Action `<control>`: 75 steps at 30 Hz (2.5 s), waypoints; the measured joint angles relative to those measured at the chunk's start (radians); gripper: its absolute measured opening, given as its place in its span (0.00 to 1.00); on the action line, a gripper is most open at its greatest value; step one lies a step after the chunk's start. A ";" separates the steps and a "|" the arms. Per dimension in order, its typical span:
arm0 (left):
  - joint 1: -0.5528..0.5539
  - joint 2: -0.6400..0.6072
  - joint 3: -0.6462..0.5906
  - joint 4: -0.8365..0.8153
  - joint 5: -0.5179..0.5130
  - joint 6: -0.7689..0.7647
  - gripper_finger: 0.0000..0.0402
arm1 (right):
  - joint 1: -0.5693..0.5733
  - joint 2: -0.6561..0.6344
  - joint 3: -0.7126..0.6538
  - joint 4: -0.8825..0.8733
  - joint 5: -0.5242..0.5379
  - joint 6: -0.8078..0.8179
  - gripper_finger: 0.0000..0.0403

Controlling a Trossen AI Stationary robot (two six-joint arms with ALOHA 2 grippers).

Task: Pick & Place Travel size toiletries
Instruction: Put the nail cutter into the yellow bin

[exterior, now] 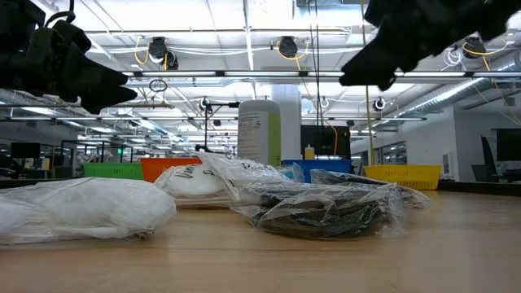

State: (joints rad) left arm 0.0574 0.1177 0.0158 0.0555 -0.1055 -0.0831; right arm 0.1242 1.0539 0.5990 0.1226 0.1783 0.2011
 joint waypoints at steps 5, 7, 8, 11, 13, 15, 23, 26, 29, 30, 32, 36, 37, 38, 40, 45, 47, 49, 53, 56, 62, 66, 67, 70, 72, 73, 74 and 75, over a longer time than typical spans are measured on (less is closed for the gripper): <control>0.000 0.000 0.000 0.000 0.000 0.000 0.68 | 0.202 0.152 0.104 -0.207 0.224 0.113 0.41; 0.000 0.000 0.000 0.000 0.000 0.000 0.68 | 0.231 0.230 0.113 -0.205 0.237 0.159 0.41; 0.000 0.000 0.000 0.000 0.000 0.000 0.68 | 0.237 0.270 0.113 -0.199 0.236 0.184 0.41; 0.000 0.000 0.000 0.000 0.000 0.000 0.68 | 0.237 0.373 0.113 -0.191 0.237 0.255 0.41; 0.000 0.000 0.000 0.000 0.000 0.000 0.68 | 0.237 0.429 0.113 -0.189 0.237 0.285 0.41; 0.000 0.000 0.000 0.000 0.000 0.000 0.68 | 0.237 0.477 0.113 -0.175 0.236 0.298 0.41; 0.000 0.000 0.000 0.000 0.000 0.000 0.68 | 0.235 0.532 0.113 -0.165 0.162 0.343 0.41; 0.000 0.000 0.000 0.000 0.000 0.000 0.68 | 0.230 0.526 0.113 -0.224 0.159 0.360 0.41; 0.000 0.000 0.000 0.000 0.000 0.000 0.68 | 0.219 0.523 0.113 -0.306 0.161 0.417 0.41; 0.000 0.000 0.000 0.000 0.000 0.000 0.68 | 0.214 0.522 0.114 -0.336 0.162 0.439 0.41; 0.000 0.000 0.000 0.000 0.000 0.000 0.68 | 0.205 0.520 0.117 -0.395 0.164 0.483 0.41; 0.000 0.000 0.000 0.000 0.000 0.000 0.68 | 0.203 0.518 0.118 -0.468 0.167 0.513 0.41; 0.000 0.000 0.000 0.000 0.000 0.000 0.68 | 0.203 0.516 0.117 -0.468 0.168 0.505 0.41; 0.000 0.000 0.000 0.000 0.000 0.000 0.68 | 0.203 0.515 0.117 -0.468 0.169 0.489 0.41; 0.000 0.000 0.000 0.000 0.000 0.000 0.68 | 0.198 0.514 0.116 -0.465 0.169 0.455 0.41; 0.000 0.000 0.000 0.000 0.000 0.000 0.68 | 0.178 0.514 0.115 -0.460 0.161 0.380 0.41; 0.000 0.000 0.000 0.000 0.000 0.000 0.68 | 0.168 0.515 0.115 -0.448 0.161 0.357 0.41; 0.000 0.000 0.000 0.000 0.000 0.000 0.68 | 0.157 0.515 0.114 -0.430 0.161 0.354 0.41; 0.000 0.000 0.000 0.000 0.000 0.000 0.68 | 0.143 0.516 0.114 -0.422 0.157 0.359 0.40; 0.000 0.000 0.000 0.000 0.000 0.000 0.68 | 0.137 0.516 0.114 -0.418 0.125 0.360 0.36; 0.000 0.000 0.000 0.000 0.000 0.000 0.68 | 0.136 0.515 0.113 -0.390 0.082 0.363 0.26; 0.000 0.000 0.000 0.000 0.000 0.000 0.68 | 0.137 0.493 0.109 -0.347 0.071 0.342 0.23; 0.000 0.000 0.000 0.000 0.000 0.000 0.68 | 0.137 0.483 0.108 -0.342 0.065 0.335 0.23; 0.000 0.000 0.000 0.000 0.000 0.000 0.68 | 0.137 0.463 0.108 -0.305 0.057 0.335 0.25; 0.000 0.000 0.000 0.000 0.000 0.000 0.68 | 0.137 0.457 0.109 -0.289 0.054 0.335 0.27; 0.000 0.000 0.000 0.000 0.000 0.000 0.68 | 0.137 0.457 0.109 -0.282 0.049 0.335 0.28; 0.000 0.000 0.000 0.000 0.000 0.000 0.68 | 0.137 0.458 0.109 -0.280 0.046 0.334 0.29; 0.000 0.000 0.000 0.000 0.000 0.000 0.68 | 0.137 0.458 0.109 -0.283 0.046 0.332 0.30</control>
State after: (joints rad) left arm 0.0578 0.1174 0.0158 0.0555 -0.1055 -0.0832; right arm 0.2615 1.5123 0.7078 -0.1607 0.2242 0.5334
